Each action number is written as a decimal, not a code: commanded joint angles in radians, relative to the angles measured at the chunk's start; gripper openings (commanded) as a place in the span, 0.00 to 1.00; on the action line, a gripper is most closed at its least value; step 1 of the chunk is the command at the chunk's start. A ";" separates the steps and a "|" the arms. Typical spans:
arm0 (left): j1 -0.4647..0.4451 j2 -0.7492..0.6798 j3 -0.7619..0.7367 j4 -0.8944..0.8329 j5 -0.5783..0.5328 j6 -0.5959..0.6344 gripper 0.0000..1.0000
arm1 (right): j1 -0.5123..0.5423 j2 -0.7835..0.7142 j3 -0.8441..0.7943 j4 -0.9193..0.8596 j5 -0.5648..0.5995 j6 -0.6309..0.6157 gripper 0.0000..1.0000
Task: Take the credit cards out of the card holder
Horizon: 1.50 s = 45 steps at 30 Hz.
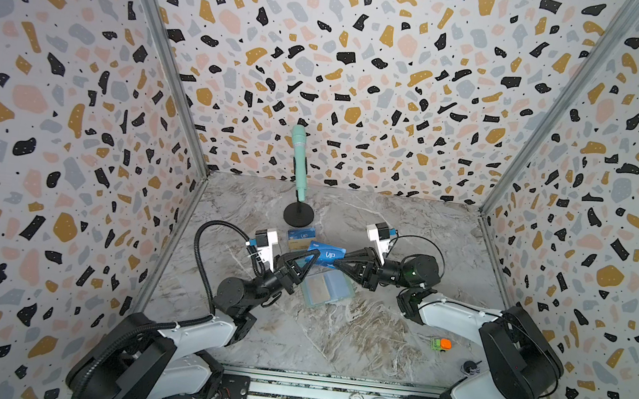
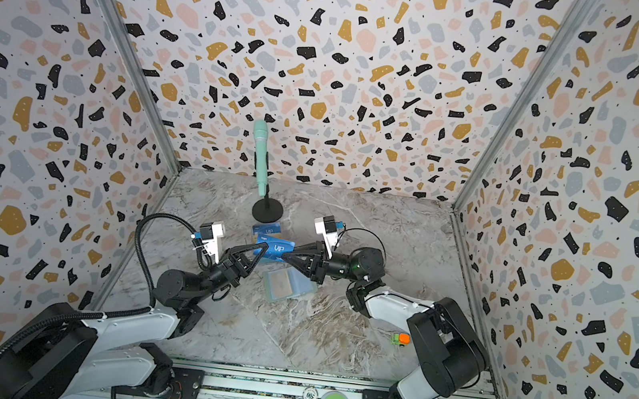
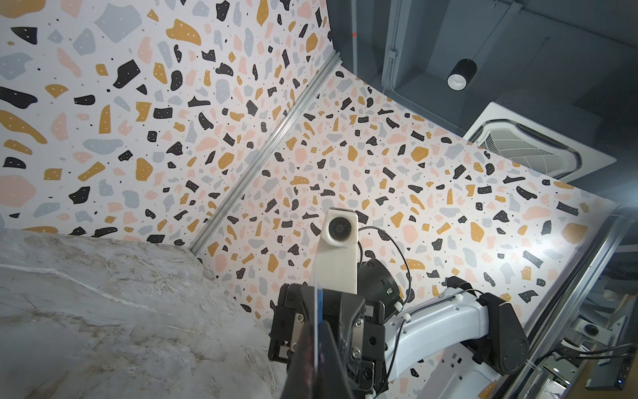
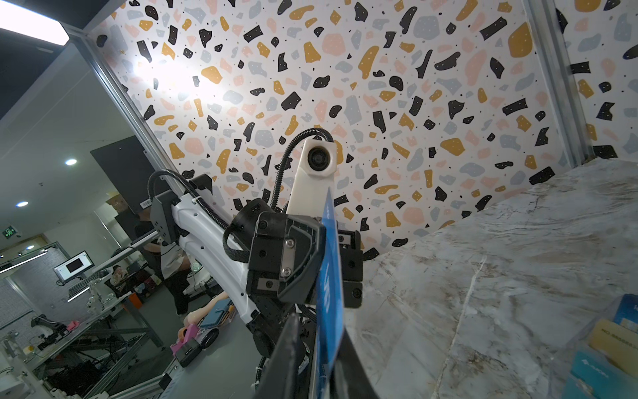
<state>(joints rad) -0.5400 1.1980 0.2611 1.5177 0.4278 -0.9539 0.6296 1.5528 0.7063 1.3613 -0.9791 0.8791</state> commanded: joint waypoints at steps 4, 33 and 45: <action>-0.006 0.006 0.006 0.101 0.014 0.032 0.00 | 0.007 -0.003 0.038 0.044 -0.023 0.017 0.13; -0.003 -0.273 0.409 -1.318 0.087 0.751 0.43 | -0.073 -0.223 0.097 -0.884 -0.157 -0.593 0.00; -0.003 -0.189 0.654 -1.765 0.306 1.057 0.42 | -0.070 -0.276 0.199 -1.382 -0.181 -0.978 0.00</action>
<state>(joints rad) -0.5407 1.0016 0.8742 -0.1230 0.6586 -0.0059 0.5541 1.2922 0.8608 0.1184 -1.1263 0.0181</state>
